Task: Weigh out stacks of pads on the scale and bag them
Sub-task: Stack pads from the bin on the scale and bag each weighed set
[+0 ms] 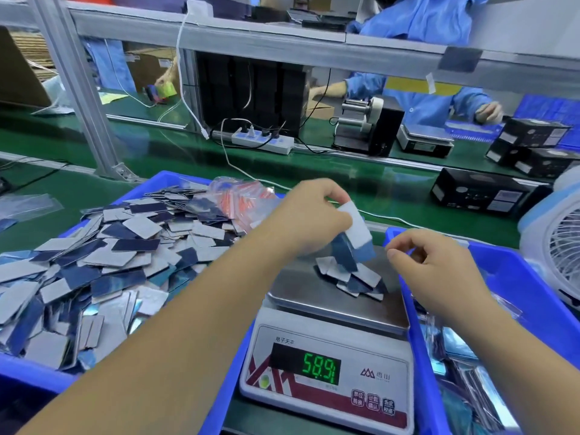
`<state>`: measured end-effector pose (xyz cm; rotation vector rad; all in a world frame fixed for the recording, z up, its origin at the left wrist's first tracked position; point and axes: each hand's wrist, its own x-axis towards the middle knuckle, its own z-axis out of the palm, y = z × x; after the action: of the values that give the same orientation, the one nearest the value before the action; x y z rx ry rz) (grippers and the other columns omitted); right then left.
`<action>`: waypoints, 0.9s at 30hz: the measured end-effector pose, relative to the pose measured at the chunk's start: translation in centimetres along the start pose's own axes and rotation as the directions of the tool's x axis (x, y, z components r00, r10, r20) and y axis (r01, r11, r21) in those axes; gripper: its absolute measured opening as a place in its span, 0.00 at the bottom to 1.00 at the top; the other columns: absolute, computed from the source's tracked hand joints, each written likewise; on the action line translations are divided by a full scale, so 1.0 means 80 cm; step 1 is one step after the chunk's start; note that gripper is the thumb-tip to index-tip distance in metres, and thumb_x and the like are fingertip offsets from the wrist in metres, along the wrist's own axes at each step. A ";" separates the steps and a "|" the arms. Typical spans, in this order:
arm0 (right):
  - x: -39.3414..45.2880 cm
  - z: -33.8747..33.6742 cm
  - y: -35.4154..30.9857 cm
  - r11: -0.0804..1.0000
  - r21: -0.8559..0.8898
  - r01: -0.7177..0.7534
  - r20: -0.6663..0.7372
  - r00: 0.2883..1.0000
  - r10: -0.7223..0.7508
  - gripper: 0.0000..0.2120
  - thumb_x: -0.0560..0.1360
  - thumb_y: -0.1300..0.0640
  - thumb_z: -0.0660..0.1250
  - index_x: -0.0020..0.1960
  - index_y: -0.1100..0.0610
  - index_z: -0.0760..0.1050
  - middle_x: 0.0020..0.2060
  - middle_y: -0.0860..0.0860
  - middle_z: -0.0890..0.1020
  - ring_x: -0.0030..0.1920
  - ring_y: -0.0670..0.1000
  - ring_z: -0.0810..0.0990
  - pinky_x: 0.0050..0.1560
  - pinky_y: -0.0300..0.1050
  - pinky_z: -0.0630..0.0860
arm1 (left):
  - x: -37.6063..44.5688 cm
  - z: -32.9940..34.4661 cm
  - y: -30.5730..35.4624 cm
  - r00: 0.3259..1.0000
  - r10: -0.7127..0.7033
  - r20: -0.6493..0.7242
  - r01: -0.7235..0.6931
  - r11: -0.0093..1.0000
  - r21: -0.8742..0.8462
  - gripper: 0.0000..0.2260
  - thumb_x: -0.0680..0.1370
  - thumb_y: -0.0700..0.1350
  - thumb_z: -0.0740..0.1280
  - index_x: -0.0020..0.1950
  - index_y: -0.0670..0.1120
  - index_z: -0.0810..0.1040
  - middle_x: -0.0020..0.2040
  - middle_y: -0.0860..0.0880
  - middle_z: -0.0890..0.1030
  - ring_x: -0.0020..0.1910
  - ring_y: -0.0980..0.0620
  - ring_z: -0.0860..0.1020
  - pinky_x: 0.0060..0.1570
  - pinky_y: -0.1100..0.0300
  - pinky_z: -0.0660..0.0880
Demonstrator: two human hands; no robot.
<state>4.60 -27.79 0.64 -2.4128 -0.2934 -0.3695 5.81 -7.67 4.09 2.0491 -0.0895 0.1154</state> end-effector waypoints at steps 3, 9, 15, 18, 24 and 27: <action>0.004 -0.001 0.007 0.999 0.011 -0.053 -0.003 0.999 0.053 0.10 0.74 0.58 0.68 0.35 0.48 0.77 0.30 0.32 0.76 0.32 0.38 0.73 0.32 0.39 0.64 | 0.001 0.025 -0.005 0.997 0.000 0.076 -0.008 0.995 0.097 0.08 0.72 0.41 0.68 0.48 0.53 0.79 0.37 0.54 0.78 0.33 0.56 0.76 0.33 0.63 0.71; 0.005 0.002 0.012 0.996 0.019 -0.083 0.040 0.996 0.082 0.11 0.74 0.58 0.67 0.35 0.47 0.77 0.30 0.31 0.77 0.31 0.37 0.73 0.33 0.40 0.64 | -0.001 0.022 -0.019 0.992 0.005 0.129 -0.043 0.956 0.289 0.05 0.72 0.44 0.69 0.45 0.49 0.84 0.41 0.53 0.84 0.44 0.52 0.82 0.47 0.52 0.82; 0.004 0.004 0.013 0.997 0.005 -0.076 0.073 0.994 0.075 0.11 0.74 0.57 0.66 0.35 0.46 0.77 0.30 0.31 0.77 0.31 0.36 0.74 0.33 0.41 0.65 | 0.002 0.012 -0.043 0.997 0.058 0.048 -0.068 0.968 0.242 0.04 0.74 0.45 0.68 0.42 0.51 0.83 0.38 0.56 0.82 0.38 0.60 0.78 0.41 0.68 0.77; 0.004 0.006 0.014 0.997 0.004 -0.080 0.089 0.993 0.079 0.11 0.74 0.57 0.66 0.35 0.46 0.77 0.28 0.32 0.76 0.31 0.36 0.73 0.33 0.41 0.64 | 0.005 0.002 -0.054 0.994 0.098 -0.045 -0.089 0.983 0.163 0.07 0.75 0.42 0.67 0.42 0.54 0.82 0.34 0.59 0.79 0.31 0.67 0.74 0.32 0.75 0.68; 0.002 0.008 0.012 0.999 -0.031 -0.036 0.107 0.993 0.039 0.09 0.75 0.56 0.67 0.36 0.46 0.78 0.29 0.31 0.77 0.30 0.37 0.74 0.30 0.33 0.63 | 0.007 -0.007 -0.063 0.990 0.074 -0.116 -0.069 0.996 0.049 0.11 0.75 0.38 0.64 0.39 0.53 0.81 0.21 0.59 0.67 0.22 0.60 0.66 0.23 0.72 0.61; 0.000 0.009 0.012 0.999 -0.041 -0.018 0.095 0.995 0.022 0.08 0.74 0.53 0.67 0.36 0.46 0.77 0.30 0.32 0.77 0.30 0.37 0.74 0.29 0.31 0.65 | 0.005 -0.004 -0.061 0.992 0.081 -0.098 -0.077 0.996 0.049 0.10 0.76 0.39 0.63 0.41 0.52 0.81 0.20 0.59 0.65 0.21 0.59 0.65 0.22 0.72 0.60</action>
<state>5.03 -28.02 -0.45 -2.4748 -0.3069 -0.2535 6.73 -5.13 -0.03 2.0814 -0.1065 0.2714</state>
